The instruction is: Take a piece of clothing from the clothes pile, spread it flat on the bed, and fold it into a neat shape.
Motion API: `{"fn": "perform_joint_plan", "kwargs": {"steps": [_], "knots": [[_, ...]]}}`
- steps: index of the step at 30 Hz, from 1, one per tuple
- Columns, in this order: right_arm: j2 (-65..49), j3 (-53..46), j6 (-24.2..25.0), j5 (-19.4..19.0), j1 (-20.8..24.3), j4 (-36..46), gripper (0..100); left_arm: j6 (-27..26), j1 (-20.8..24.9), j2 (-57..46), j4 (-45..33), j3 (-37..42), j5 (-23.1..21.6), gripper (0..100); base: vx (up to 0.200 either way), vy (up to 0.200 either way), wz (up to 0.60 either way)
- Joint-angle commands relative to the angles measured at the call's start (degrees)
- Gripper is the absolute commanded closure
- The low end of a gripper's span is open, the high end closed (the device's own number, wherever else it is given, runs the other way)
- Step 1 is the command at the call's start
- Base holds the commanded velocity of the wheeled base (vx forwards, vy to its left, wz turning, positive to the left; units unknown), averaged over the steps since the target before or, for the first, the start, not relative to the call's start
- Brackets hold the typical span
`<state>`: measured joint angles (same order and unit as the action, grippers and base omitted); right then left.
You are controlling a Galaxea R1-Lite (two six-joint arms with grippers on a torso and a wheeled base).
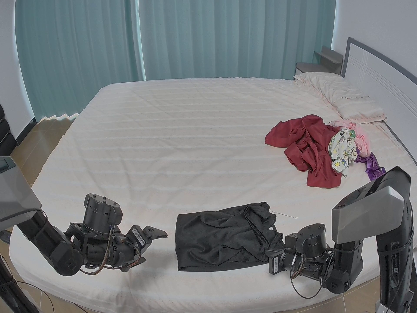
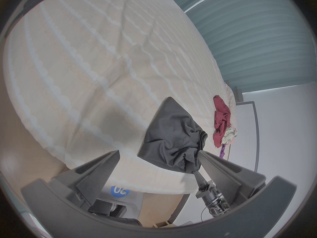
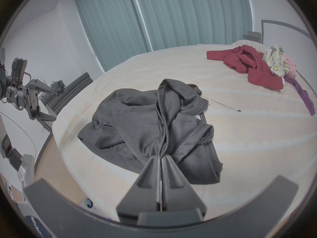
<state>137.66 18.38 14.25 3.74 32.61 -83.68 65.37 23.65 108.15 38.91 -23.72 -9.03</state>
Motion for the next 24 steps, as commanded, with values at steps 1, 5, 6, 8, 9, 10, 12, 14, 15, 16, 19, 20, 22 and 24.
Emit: {"fn": "perform_joint_plan", "kwargs": {"steps": [1,5,6,8,9,10,12,14,15,16,19,20,22,24], "knots": [[-1.51,0.25,0.08,0.04,-0.88,2.29,100,0.02,0.08,0.13,0.02,0.08,-0.02,0,0.0,0.0,0.0],[-3.54,0.69,0.16,0.21,-1.76,6.16,100,-0.06,0.08,0.13,0.02,0.08,0.07,0,0.0,0.0,0.0],[-3.62,0.78,0.16,0.21,-1.76,6.33,100,-0.06,0.08,0.13,-0.06,0.08,0.07,0,0.0,0.0,0.0],[-3.8,0.95,0.16,1.27,-1.85,6.6,100,-0.06,-0.01,0.13,-0.06,0.08,0.16,0,0.0,0.0,0.0],[-3.97,0.86,0.16,2.15,-1.76,6.6,100,-0.06,-0.01,0.04,0.02,0.08,0.16,0,0.0,0.0,0.0],[-3.97,0.86,0.16,2.23,-1.76,6.6,100,-0.06,-0.01,0.04,-0.06,0.08,0.16,0,0.0,0.0,0.0],[-5.47,0.86,0.08,3.29,-2.11,6.77,100,-0.06,-0.01,0.04,-0.06,-0.01,0.16,0,0.0,0.0,0.0],[-7.84,-0.01,-0.54,3.03,-4.22,8.0,100,-0.06,-0.01,0.04,-0.06,-0.01,0.16,0,0.0,0.0,0.0],[-8.63,-0.1,-0.8,2.59,-4.92,9.06,100,-0.06,-0.01,0.13,-0.06,-0.01,0.16,0,0.0,0.0,0.0],[-8.98,-0.19,-0.8,2.32,-5.19,10.02,100,-0.06,-0.01,0.13,-0.06,-0.1,0.16,0,0.0,0.0,0.0],[-8.72,-0.1,-0.8,0.65,-5.45,11.61,100,-0.06,0.08,0.13,-0.06,-0.1,0.16,0,0.0,0.0,0.0],[-8.37,-0.01,-0.89,0.3,-5.36,11.87,100,-0.06,0.08,0.13,-0.06,-0.01,0.16,0,0.0,0.0,0.0],[-7.31,-0.1,-0.98,0.21,-5.36,11.87,100,-0.06,0.08,0.13,-0.06,-0.01,0.16,0,0.0,0.0,0.0],[-7.14,-0.1,-1.07,0.04,-5.45,11.96,100,-0.06,0.08,0.13,-0.06,-0.01,0.16,0,0.0,0.0,0.0]]}}
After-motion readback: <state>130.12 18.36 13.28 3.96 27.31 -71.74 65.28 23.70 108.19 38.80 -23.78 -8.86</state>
